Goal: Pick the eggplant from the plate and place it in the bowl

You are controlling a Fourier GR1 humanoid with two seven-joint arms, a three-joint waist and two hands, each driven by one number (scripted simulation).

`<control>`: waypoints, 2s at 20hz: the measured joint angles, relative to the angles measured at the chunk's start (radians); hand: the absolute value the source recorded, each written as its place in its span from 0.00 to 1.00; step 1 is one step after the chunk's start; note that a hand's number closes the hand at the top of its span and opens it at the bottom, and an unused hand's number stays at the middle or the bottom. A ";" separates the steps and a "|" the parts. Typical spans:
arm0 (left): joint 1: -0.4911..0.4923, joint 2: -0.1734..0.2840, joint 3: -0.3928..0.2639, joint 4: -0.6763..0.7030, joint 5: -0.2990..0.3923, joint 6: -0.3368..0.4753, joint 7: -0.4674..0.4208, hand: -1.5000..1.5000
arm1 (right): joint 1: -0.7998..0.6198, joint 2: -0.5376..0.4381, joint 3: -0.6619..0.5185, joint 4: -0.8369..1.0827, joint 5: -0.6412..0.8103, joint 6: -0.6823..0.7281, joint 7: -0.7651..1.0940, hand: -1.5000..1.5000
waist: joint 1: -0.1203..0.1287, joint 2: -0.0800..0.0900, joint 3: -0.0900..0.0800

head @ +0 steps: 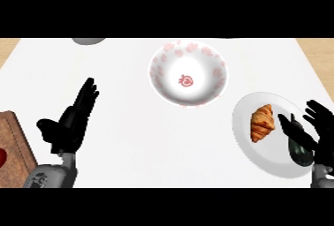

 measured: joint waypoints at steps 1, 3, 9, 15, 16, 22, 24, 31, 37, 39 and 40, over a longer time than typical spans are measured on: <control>-0.012 -0.009 -0.003 0.009 -0.003 0.004 0.001 0.50 | 0.011 0.020 0.007 -0.036 0.024 -0.045 -0.001 0.00 | 0.000 0.000 0.001; -0.027 -0.025 -0.013 0.011 -0.017 0.018 0.010 0.50 | 0.032 0.030 0.023 -0.108 0.086 -0.116 0.026 0.00 | 0.004 0.000 0.001; -0.022 -0.024 -0.011 0.005 -0.020 0.002 0.003 0.50 | 0.033 -0.115 0.023 -0.256 0.278 -0.136 0.351 0.00 | 0.014 0.001 0.001; -0.033 -0.041 -0.017 0.020 -0.033 -0.001 -0.010 0.50 | -0.053 -0.242 -0.011 -0.298 0.333 0.021 0.675 0.00 | 0.021 0.002 0.001; -0.035 -0.041 -0.014 0.018 -0.030 -0.002 -0.001 0.50 | -0.066 -0.249 -0.009 -0.308 0.330 0.048 0.718 0.00 | 0.022 0.002 0.002; -0.032 -0.039 -0.009 -0.001 -0.030 -0.011 0.013 0.50 | -0.120 -0.286 -0.036 -0.249 0.221 0.189 0.841 0.00 | 0.027 0.003 0.003; -0.031 -0.046 -0.011 0.016 -0.041 -0.006 -0.001 0.50 | -0.118 -0.273 -0.027 -0.239 0.197 0.213 0.857 0.00 | 0.025 0.003 0.003; -0.036 -0.046 0.010 0.025 -0.042 -0.019 -0.009 0.50 | -0.078 -0.256 -0.030 -0.216 0.130 0.290 0.872 0.00 | 0.022 0.003 0.003; 0.002 -0.072 -0.008 -0.020 -0.069 -0.015 0.011 0.50 | -0.018 -0.191 -0.054 -0.261 0.136 0.311 0.846 0.00 | 0.021 0.002 0.004; 0.006 -0.068 0.004 -0.034 -0.066 -0.025 0.018 0.50 | -0.007 -0.169 -0.082 -0.254 0.126 0.316 0.811 0.00 | 0.022 0.002 0.004; 0.007 -0.073 0.004 -0.035 -0.071 -0.025 0.018 0.50 | -0.006 -0.157 -0.092 -0.256 0.126 0.319 0.804 0.00 | 0.022 0.002 0.004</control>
